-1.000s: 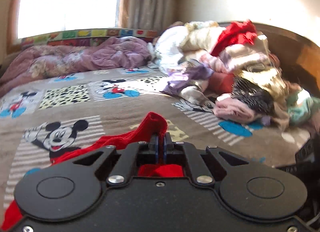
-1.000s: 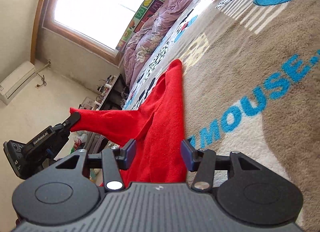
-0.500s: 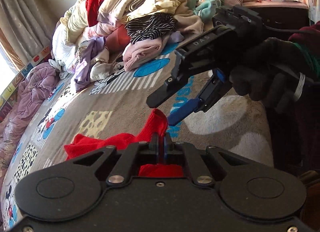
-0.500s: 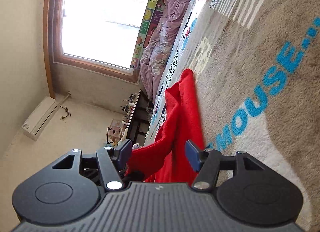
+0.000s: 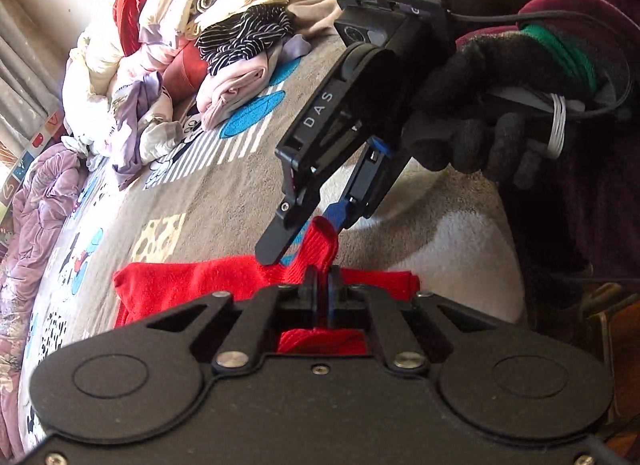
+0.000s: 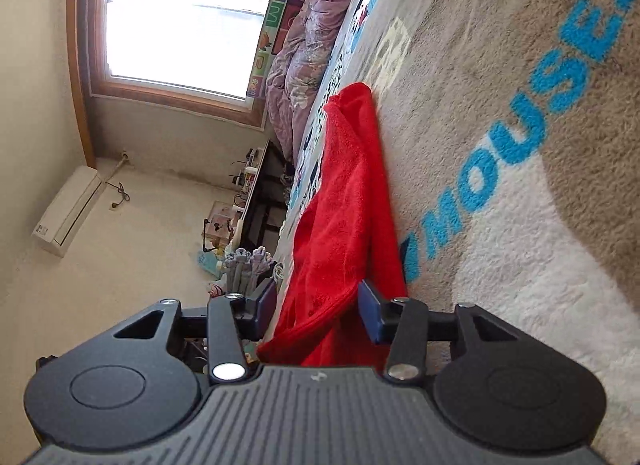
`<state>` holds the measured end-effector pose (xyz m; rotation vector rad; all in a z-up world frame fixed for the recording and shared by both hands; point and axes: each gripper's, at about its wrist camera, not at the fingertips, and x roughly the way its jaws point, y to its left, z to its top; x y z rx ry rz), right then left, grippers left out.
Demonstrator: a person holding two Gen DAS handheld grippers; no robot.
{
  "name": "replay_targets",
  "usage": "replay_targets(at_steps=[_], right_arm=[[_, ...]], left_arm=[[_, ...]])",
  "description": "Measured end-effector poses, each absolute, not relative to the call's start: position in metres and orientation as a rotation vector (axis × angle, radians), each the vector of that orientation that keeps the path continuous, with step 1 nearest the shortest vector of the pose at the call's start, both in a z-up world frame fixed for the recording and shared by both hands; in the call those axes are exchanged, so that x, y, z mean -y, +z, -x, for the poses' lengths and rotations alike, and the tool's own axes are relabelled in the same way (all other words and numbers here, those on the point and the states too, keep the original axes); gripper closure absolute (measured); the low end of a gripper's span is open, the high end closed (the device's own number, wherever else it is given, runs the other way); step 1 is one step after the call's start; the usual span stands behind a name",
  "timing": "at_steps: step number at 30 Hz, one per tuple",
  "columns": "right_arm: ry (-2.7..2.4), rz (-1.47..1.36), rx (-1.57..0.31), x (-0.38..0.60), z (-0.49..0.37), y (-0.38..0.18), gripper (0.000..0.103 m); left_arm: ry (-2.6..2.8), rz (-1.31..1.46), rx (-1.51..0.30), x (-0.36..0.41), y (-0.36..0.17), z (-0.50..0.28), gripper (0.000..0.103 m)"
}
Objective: Fold clothes
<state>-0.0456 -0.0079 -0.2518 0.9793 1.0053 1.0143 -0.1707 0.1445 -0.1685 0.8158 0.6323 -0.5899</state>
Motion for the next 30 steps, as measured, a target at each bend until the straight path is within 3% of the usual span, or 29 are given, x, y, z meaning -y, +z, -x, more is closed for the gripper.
replay_targets(at_steps=[5,8,11,17,30], right_arm=[[0.996,-0.866,-1.026,0.003,0.054,-0.248,0.064],[0.99,-0.815,-1.021,0.003,0.059,-0.244,0.071],[0.981,-0.729,-0.998,0.001,0.066,-0.236,0.076],[0.988,-0.522,-0.915,-0.006,0.079,-0.218,0.076],[0.943,-0.307,-0.794,-0.01,0.097,-0.201,0.076]], left_arm=[[-0.635,-0.743,-0.76,-0.149,-0.188,0.166,0.094],[-0.662,-0.625,-0.791,-0.166,-0.17,0.16,0.093],[-0.562,-0.459,-0.722,-0.199,-0.14,0.139,0.081],[-0.338,-0.05,-0.653,-0.264,-0.115,0.06,0.08],[-0.154,-0.07,-0.696,-0.266,-0.14,-0.02,0.08]])
